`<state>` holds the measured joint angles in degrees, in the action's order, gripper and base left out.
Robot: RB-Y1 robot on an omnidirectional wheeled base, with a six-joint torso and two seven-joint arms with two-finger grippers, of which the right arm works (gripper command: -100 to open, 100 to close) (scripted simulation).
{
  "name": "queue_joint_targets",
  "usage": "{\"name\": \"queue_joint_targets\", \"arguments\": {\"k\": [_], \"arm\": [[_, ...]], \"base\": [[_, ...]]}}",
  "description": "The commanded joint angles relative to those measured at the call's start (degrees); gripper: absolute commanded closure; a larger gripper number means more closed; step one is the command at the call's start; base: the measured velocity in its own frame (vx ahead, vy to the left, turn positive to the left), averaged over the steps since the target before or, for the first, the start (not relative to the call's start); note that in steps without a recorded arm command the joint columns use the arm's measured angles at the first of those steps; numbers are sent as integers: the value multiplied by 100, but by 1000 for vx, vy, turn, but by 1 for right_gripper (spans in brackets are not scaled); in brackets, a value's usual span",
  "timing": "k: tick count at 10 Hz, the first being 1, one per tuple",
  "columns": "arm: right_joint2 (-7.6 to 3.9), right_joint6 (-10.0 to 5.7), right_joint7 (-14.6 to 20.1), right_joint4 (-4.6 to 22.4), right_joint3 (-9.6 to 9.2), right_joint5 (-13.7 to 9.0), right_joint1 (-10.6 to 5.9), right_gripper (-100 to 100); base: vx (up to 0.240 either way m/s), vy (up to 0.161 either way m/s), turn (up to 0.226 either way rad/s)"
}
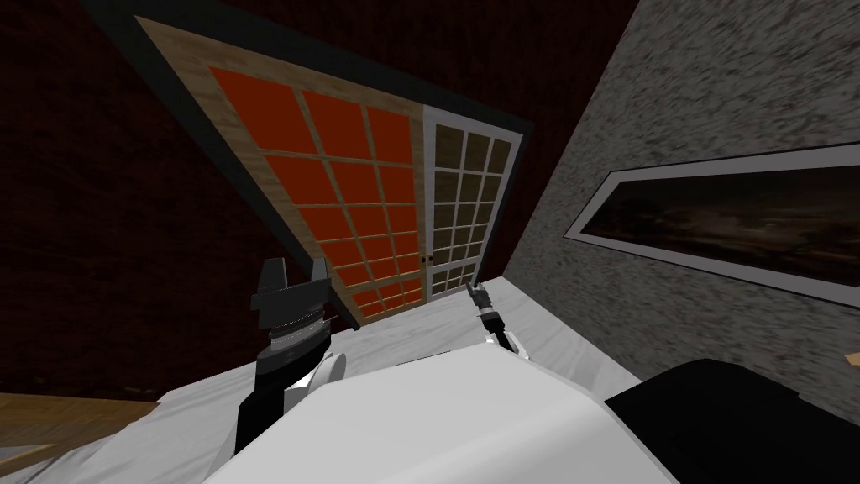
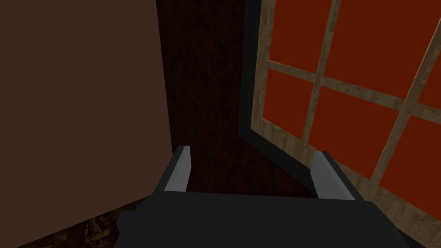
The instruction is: Pull the door open
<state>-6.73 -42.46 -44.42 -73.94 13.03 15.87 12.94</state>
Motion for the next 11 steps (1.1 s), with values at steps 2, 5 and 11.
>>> {"name": "queue_joint_targets", "arguments": {"k": [2, 5, 11], "arm": [[3, -131, -290, 423, 66, 142, -144, -100], [-3, -266, -583, 845, 135, 297, -275, -100], [-11, -506, -1105, 1596, 258, 575, -513, -100]], "base": [[112, 43, 54], [114, 39, 51], [107, 36, 51]]}}
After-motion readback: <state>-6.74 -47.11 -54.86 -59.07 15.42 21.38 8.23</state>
